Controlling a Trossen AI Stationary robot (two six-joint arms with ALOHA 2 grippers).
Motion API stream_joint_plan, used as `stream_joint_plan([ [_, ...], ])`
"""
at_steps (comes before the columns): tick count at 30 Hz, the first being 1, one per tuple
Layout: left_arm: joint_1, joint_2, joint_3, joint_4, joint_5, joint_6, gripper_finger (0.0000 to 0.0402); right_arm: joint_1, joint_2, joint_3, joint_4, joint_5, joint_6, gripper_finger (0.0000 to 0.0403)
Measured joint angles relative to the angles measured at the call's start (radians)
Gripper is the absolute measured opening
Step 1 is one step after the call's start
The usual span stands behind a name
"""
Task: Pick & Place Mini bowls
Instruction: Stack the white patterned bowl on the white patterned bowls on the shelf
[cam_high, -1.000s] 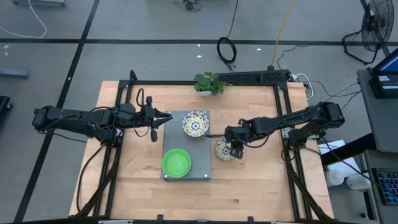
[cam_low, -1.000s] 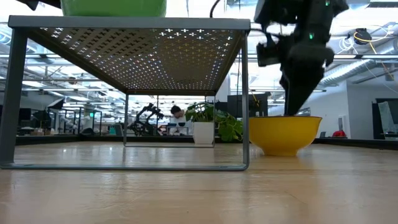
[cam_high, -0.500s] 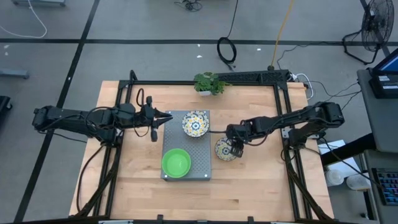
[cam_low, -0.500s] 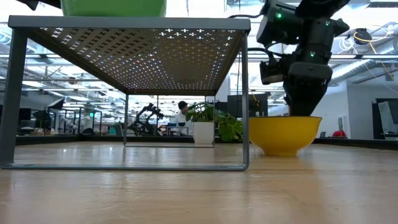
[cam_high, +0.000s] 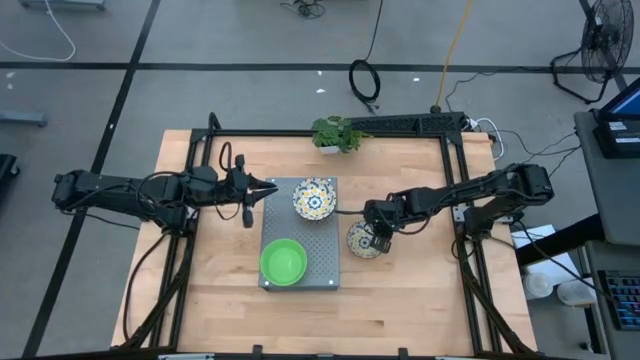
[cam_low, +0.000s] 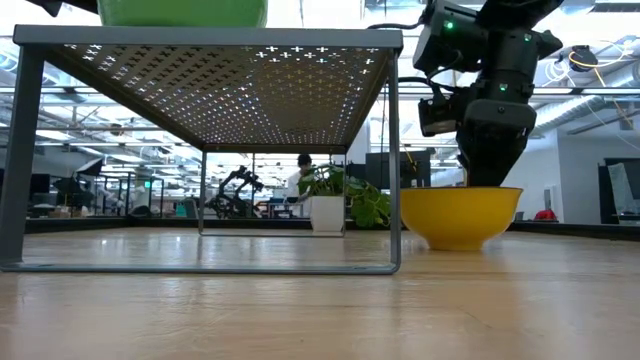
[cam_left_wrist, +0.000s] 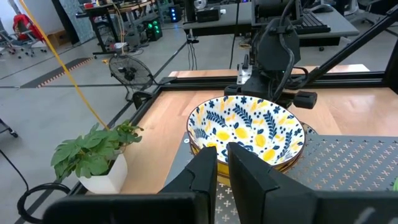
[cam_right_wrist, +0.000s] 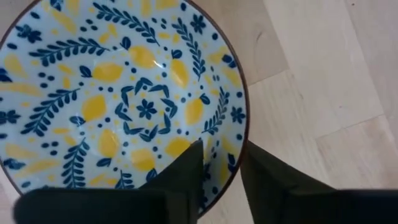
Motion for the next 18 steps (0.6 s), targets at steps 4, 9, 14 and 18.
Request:
stream_joint_plan([
  [4, 0.0, 0.0, 0.0, 0.0, 0.0, 0.0, 0.0047, 0.0, 0.0, 0.0, 0.0, 0.0, 0.0, 0.0065],
  [9, 0.0, 0.0, 0.0, 0.0, 0.0, 0.0, 0.0047, 0.0, -0.001, 0.001, -0.001, -0.004, -0.004, 0.003],
  [14, 0.0, 0.0, 0.0, 0.0, 0.0, 0.0, 0.0047, -0.001, -0.003, 0.003, 0.0, -0.012, -0.014, 0.0012],
  [18, 0.0, 0.0, 0.0, 0.0, 0.0, 0.0, 0.0047, -0.005, -0.015, 0.002, 0.0, -0.034, -0.027, 0.0014],
])
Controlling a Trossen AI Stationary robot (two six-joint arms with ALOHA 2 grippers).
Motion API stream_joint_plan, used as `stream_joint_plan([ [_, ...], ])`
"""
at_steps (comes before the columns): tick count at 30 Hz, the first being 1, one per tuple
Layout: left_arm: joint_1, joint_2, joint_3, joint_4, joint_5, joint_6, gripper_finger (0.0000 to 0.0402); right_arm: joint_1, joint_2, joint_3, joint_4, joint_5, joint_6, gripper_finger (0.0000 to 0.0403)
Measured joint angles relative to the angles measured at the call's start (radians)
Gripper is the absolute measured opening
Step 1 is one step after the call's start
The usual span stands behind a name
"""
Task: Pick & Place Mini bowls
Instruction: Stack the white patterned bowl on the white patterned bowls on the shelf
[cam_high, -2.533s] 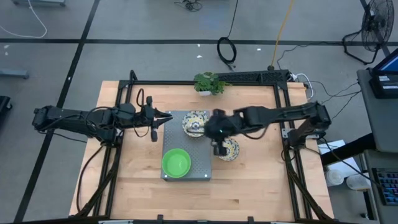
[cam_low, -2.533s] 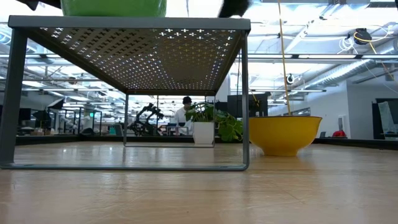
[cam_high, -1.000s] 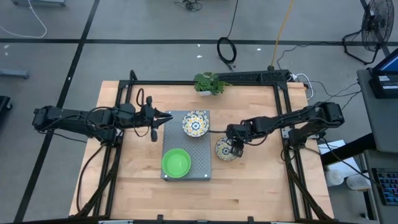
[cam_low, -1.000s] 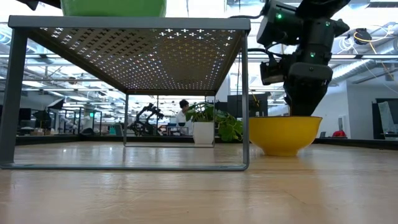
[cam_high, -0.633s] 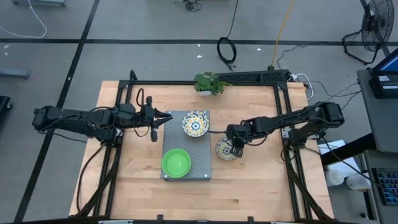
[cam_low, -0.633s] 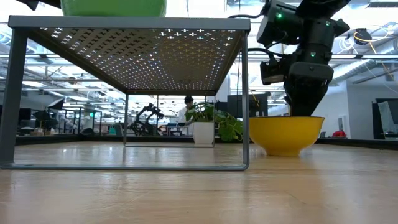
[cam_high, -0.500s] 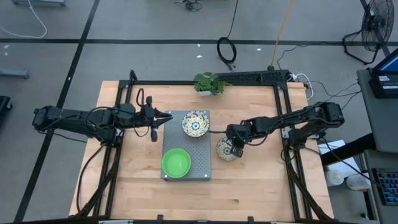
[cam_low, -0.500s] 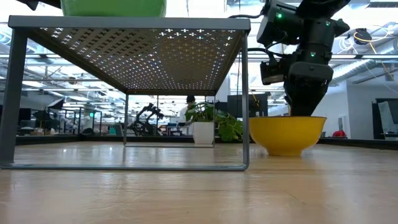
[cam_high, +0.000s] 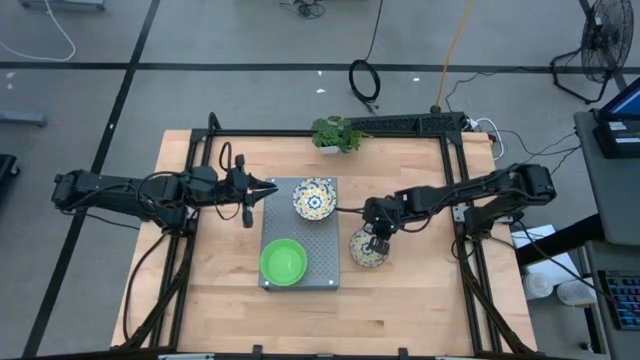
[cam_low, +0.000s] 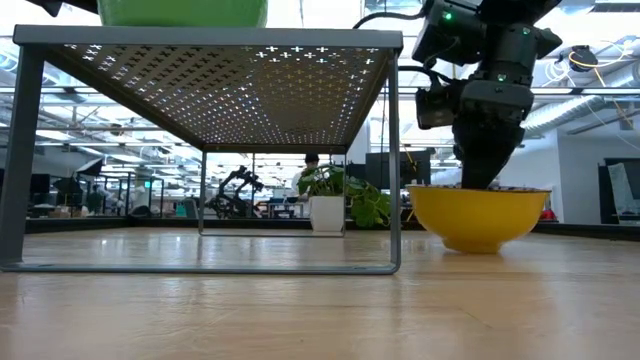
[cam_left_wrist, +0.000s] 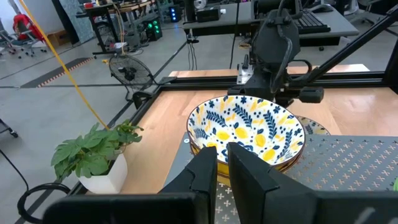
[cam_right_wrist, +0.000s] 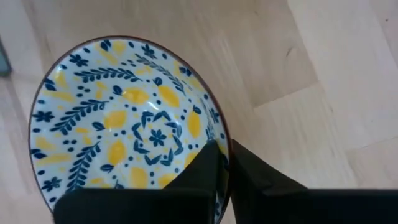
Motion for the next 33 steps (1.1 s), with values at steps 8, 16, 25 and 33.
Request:
stream_joint_plan([
  [8, 0.0, 0.0, 0.0, 0.0, 0.0, 0.0, 0.0047, -0.033, -0.128, -0.005, -0.011, -0.037, -0.007, 0.0004],
  [16, 0.0, 0.0, 0.0, 0.0, 0.0, 0.0, 0.0047, -0.078, -0.338, -0.004, 0.061, -0.041, 0.0, 0.0003],
  [25, 0.0, 0.0, 0.0, 0.034, 0.0, 0.002, 0.0047, -0.132, -0.399, 0.148, 0.191, -0.122, -0.025, 0.0001],
  [33, 0.0, 0.0, 0.0, 0.042, 0.0, 0.007, 0.0047, -0.131, -0.13, 0.618, -0.023, -0.149, -0.151, 0.0001],
])
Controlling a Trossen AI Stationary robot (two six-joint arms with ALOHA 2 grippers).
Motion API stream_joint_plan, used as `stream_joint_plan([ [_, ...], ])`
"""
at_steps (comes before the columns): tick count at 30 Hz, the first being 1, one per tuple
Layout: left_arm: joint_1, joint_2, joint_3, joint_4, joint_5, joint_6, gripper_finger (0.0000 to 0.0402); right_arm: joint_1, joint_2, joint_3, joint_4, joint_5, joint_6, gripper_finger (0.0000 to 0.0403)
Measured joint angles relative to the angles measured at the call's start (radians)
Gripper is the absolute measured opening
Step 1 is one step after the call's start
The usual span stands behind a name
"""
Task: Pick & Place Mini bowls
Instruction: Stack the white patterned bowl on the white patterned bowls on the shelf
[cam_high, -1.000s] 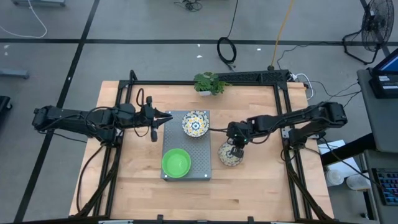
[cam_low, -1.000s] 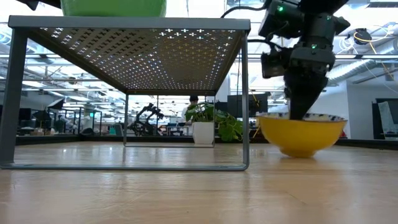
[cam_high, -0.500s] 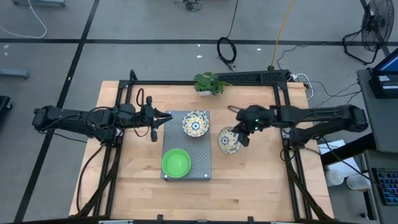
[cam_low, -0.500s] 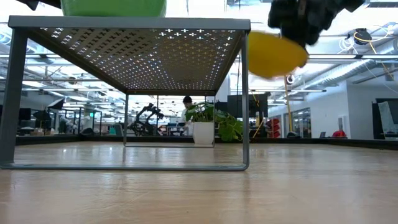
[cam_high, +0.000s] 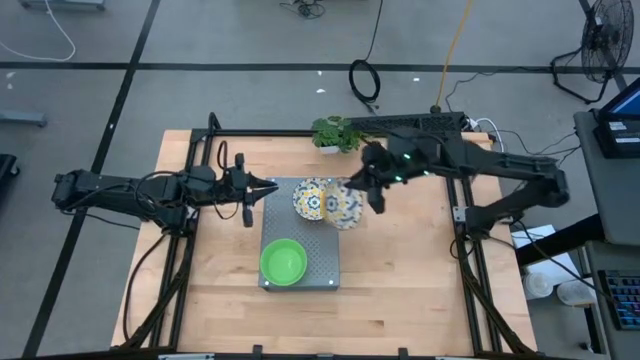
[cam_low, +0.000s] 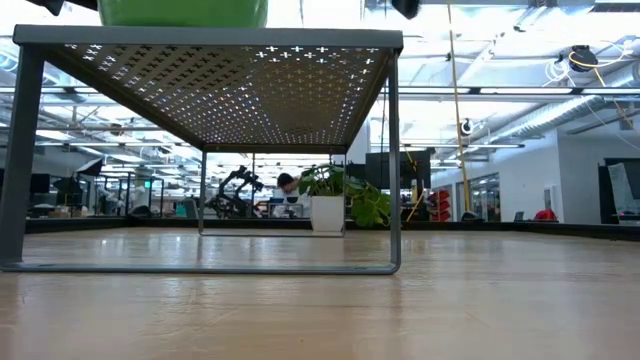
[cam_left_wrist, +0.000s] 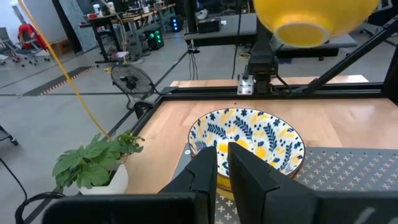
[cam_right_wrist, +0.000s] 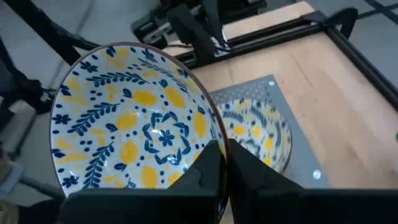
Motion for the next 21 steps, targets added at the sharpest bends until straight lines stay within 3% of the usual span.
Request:
stream_joint_plan([
  [7, 0.0, 0.0, 0.0, -0.02, 0.0, 0.0, 0.0047, -0.034, 0.292, 0.379, -0.213, -0.004, -0.083, 0.0],
  [9, 0.0, 0.0, 0.0, -0.022, 0.0, 0.0, 0.0047, -0.05, 0.358, 0.437, -0.237, -0.057, -0.087, 0.0],
  [13, 0.0, 0.0, 0.0, -0.023, 0.0, -0.001, 0.0047, -0.085, 0.46, 0.499, -0.296, -0.181, -0.093, 0.0],
  [21, 0.0, 0.0, 0.0, -0.029, 0.0, -0.003, 0.0047, -0.155, 0.529, 0.508, -0.337, -0.175, -0.09, 0.0],
])
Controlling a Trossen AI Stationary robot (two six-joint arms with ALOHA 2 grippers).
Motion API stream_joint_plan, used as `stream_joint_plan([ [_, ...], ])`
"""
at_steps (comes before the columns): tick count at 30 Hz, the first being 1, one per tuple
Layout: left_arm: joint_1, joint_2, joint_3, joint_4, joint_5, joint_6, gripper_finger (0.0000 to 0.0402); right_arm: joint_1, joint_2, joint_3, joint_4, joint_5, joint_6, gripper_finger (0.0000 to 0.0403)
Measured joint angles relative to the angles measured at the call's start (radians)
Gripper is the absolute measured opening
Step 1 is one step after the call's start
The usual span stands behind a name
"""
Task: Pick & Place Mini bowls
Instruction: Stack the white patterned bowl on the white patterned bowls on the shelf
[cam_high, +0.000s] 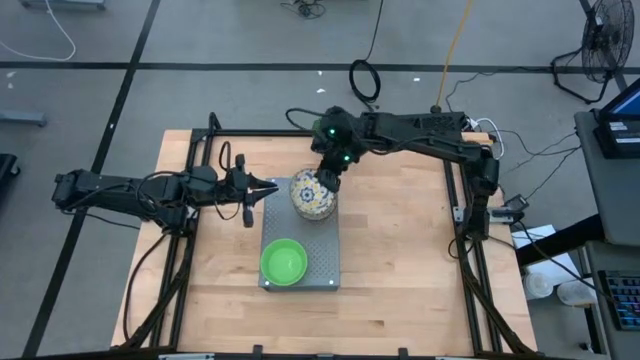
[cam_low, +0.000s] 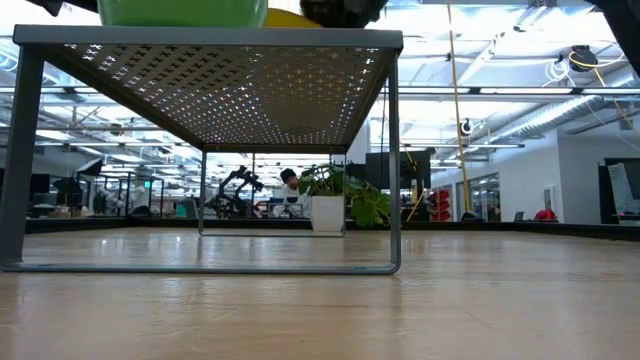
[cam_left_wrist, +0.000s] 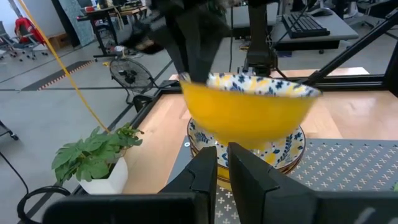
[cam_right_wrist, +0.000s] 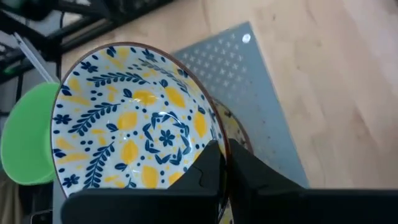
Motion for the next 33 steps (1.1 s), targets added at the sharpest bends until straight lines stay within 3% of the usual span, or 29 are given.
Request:
stream_joint_plan([
  [33, 0.0, 0.0, 0.0, 0.001, 0.0, 0.0, 0.0047, 0.009, 0.032, 0.0, -0.058, 0.052, -0.033, 0.0],
])
